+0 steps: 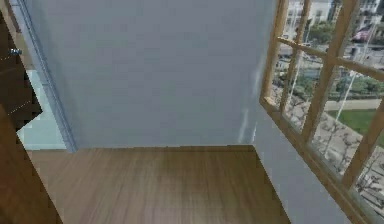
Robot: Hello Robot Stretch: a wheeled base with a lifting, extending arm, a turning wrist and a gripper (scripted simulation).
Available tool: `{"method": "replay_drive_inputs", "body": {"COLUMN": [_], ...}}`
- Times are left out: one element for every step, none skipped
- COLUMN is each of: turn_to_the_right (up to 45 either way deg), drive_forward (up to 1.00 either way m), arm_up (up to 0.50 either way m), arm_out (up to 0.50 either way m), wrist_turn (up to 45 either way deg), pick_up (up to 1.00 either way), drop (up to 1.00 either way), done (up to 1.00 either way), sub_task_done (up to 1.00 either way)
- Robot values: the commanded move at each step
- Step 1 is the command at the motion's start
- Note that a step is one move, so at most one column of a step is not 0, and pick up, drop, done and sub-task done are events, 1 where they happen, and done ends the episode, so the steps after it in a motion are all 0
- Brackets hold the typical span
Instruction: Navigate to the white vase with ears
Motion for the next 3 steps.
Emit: {"method": "replay_drive_inputs", "body": {"turn_to_the_right": [0.0,-3.0,0.0], "drive_forward": [0.45,0.00,0.30], "arm_up": [0.00,0.00,0.00], "arm_out": [0.00,0.00,0.00], "wrist_turn": [0.0,0.0,0.0], "pick_up": [0.00,0.00,0.00], "drop": [0.00,0.00,0.00], "done": [0.00,0.00,0.00], "sub_task_done": [0.00,0.00,0.00]}}
